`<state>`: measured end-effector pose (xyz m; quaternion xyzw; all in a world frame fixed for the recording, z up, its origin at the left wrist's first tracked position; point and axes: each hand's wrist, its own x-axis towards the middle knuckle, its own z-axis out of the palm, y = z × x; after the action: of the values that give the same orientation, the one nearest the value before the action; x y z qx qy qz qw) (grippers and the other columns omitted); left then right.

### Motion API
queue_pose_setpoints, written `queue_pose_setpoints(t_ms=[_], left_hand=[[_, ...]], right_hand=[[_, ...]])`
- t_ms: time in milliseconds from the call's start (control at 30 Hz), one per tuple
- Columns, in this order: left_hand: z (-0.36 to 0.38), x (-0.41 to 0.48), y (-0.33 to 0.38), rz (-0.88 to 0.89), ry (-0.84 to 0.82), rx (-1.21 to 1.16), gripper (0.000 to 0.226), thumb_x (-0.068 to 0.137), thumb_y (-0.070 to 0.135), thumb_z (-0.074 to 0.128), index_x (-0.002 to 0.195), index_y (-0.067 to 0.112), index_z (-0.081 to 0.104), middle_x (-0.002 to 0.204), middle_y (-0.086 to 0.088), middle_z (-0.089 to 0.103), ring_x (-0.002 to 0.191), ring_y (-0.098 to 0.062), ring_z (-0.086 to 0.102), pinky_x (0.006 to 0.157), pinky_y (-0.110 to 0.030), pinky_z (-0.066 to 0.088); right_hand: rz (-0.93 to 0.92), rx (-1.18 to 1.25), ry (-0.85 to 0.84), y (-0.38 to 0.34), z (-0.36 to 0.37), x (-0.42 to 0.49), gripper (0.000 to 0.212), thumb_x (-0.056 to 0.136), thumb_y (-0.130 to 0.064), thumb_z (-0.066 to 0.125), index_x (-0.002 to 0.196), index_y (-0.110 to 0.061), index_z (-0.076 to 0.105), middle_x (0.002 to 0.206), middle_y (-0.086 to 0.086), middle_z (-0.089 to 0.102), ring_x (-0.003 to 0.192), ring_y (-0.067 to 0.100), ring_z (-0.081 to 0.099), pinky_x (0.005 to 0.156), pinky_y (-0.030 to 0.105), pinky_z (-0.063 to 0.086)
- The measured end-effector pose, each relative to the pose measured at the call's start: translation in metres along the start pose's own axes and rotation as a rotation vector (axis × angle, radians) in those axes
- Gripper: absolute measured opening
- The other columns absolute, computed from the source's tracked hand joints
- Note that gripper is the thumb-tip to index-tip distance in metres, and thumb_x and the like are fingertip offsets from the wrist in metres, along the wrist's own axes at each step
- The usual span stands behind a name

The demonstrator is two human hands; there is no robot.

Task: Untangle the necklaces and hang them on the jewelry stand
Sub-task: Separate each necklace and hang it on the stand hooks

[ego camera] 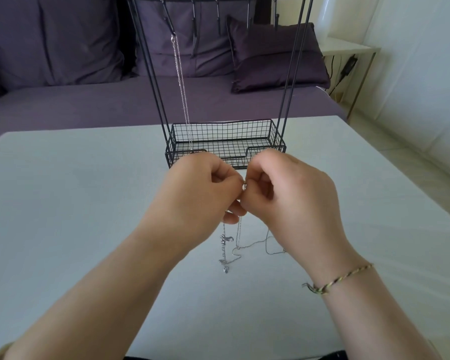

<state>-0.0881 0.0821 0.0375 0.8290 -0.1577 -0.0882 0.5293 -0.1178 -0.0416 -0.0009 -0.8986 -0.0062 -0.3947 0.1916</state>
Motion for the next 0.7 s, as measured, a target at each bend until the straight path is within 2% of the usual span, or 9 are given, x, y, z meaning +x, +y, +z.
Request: queue_pose_setpoints(t_ms=[200,367,567,700], left_hand=[[-0.0008,-0.0002,0.0024,-0.070,-0.069,-0.186,0.020,0.090,0.003,0.053,0.074,0.003,0.064,0.065,-0.009,0.069,0.059,-0.014,0.067,0.061,-0.027,0.059],[-0.0013,-0.0005,0.0049,-0.149,-0.119,-0.334,0.018,0.091,0.003,0.053,0.076,0.003,0.064,0.071,-0.011,0.068,0.061,-0.014,0.067,0.065,-0.027,0.060],[-0.0017,-0.0017,0.0064,-0.166,-0.163,-0.331,0.018,0.089,0.003,0.053,0.074,0.006,0.063,0.068,-0.008,0.068,0.063,-0.012,0.067,0.071,-0.028,0.060],[-0.0038,0.0004,0.0063,-0.183,-0.117,-0.391,0.018,0.092,0.003,0.051,0.077,0.003,0.060,0.068,-0.007,0.064,0.058,-0.013,0.063,0.066,-0.028,0.060]], right_hand=[[0.070,0.120,0.015,0.0012,-0.0019,0.0000,0.006,0.068,-0.017,0.059,0.069,-0.018,0.053,0.058,-0.005,0.052,0.052,0.020,0.050,0.045,0.035,0.045],[0.103,0.226,-0.006,-0.0012,-0.0051,0.0010,0.005,0.067,-0.019,0.057,0.069,-0.018,0.053,0.059,-0.006,0.055,0.054,0.017,0.054,0.050,0.037,0.047],[0.114,0.253,0.022,-0.0021,-0.0065,0.0022,0.005,0.067,-0.021,0.053,0.069,-0.017,0.053,0.060,-0.007,0.054,0.056,0.017,0.054,0.051,0.038,0.048],[0.113,0.287,-0.011,-0.0002,-0.0094,0.0020,0.010,0.065,-0.028,0.047,0.068,-0.019,0.052,0.060,-0.011,0.052,0.057,0.013,0.052,0.052,0.036,0.047]])
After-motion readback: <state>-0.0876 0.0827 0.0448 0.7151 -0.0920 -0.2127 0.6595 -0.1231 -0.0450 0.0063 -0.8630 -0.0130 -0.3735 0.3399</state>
